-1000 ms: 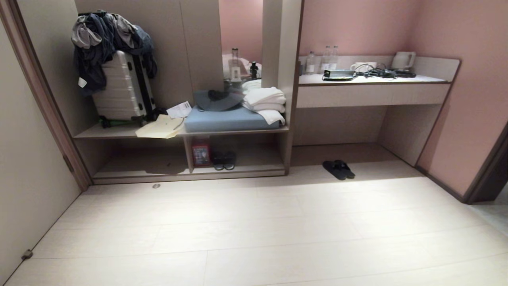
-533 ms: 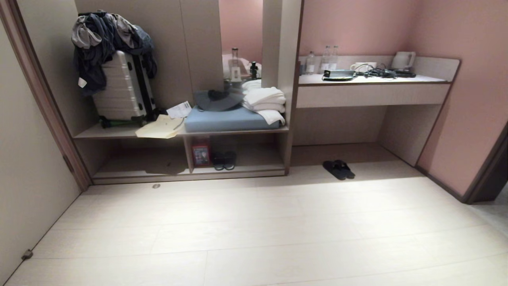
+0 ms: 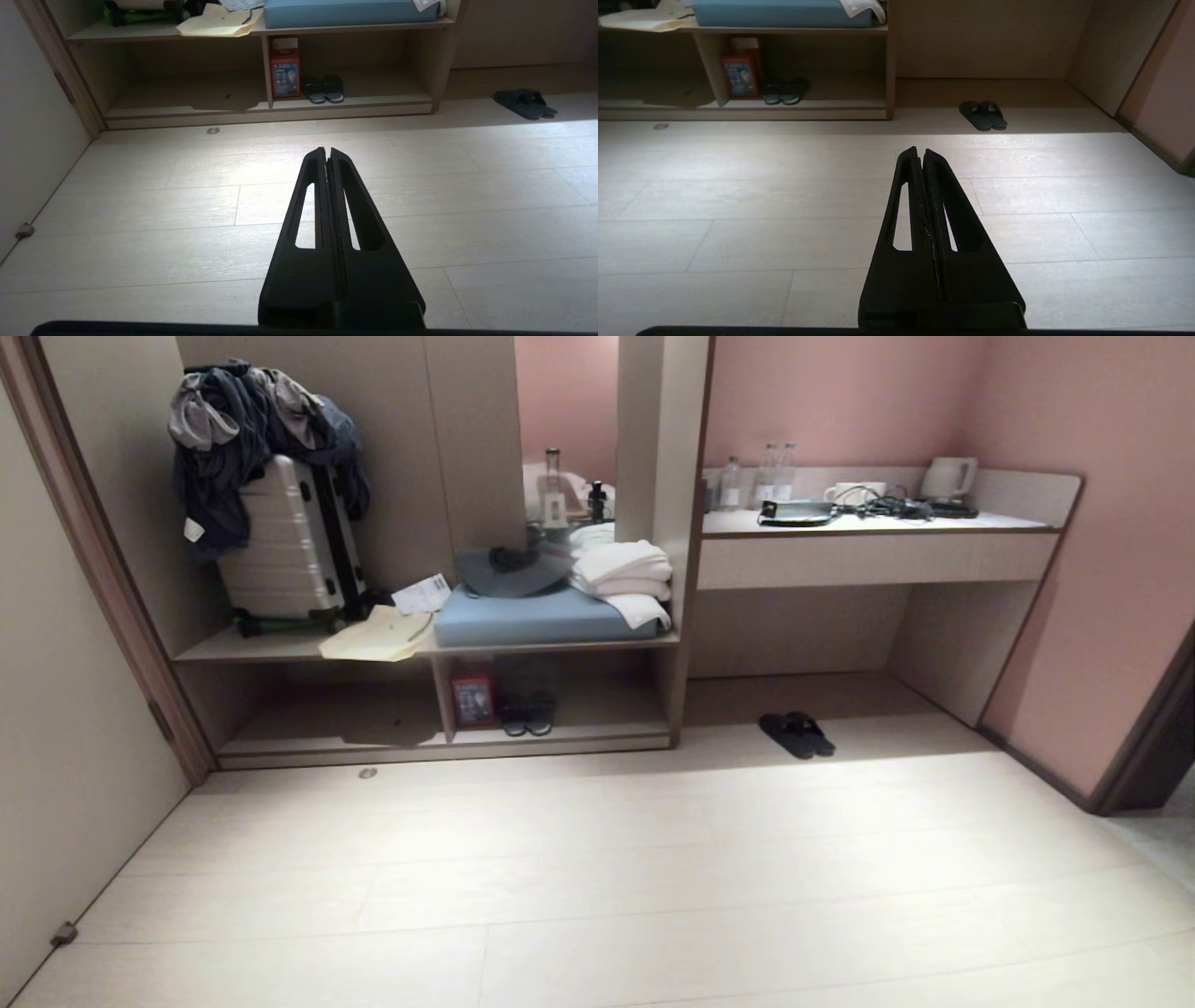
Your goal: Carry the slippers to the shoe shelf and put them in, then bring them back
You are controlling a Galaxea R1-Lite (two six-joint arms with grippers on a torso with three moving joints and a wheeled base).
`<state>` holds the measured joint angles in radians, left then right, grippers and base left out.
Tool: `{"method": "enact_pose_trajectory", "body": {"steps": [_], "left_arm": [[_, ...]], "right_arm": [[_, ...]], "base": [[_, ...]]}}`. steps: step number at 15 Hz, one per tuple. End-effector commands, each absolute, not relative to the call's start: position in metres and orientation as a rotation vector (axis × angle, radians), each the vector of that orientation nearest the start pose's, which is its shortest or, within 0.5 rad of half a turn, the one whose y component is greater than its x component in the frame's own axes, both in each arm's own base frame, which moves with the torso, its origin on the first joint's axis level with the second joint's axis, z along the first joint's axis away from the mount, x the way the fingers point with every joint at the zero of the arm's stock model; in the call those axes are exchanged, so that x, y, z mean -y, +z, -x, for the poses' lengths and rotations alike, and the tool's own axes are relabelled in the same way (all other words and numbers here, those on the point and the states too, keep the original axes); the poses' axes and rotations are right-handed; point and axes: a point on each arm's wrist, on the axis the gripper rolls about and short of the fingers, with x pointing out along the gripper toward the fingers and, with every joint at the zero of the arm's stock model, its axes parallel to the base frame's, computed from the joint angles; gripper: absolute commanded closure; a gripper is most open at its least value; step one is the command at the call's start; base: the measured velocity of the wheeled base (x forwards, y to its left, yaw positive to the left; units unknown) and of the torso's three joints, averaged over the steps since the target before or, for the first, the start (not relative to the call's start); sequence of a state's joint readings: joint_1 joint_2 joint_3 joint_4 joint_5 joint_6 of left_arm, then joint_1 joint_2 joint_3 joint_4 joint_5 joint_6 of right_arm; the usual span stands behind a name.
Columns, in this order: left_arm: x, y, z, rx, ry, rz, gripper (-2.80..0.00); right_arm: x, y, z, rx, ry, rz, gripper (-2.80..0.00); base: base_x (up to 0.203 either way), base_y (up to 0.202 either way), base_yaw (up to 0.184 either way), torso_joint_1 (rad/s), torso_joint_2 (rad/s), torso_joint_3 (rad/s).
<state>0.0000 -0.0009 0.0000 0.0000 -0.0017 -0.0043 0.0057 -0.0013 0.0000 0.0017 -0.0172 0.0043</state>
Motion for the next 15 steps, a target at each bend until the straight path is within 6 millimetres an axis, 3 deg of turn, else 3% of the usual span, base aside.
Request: {"method": "enact_pose_trajectory", "body": {"steps": [1, 15], "left_arm": [[0.0, 0.0752, 0.0227, 0.0, -0.002, 0.005, 0.0], [0.0, 0.0756, 0.0228, 0.002, -0.002, 0.005, 0.0]], "right_arm": [[0.0005, 0.0753, 0.0229, 0.0, -0.011, -0.003, 0.0], [0.0005, 0.0754, 0.0229, 0.002, -0.008, -0.006, 0.0]], "base": [[0.0, 0.0, 0.0, 0.0, 0.0, 0.0], [0.0, 0.0, 0.0, 0.0, 0.0, 0.0]]}}
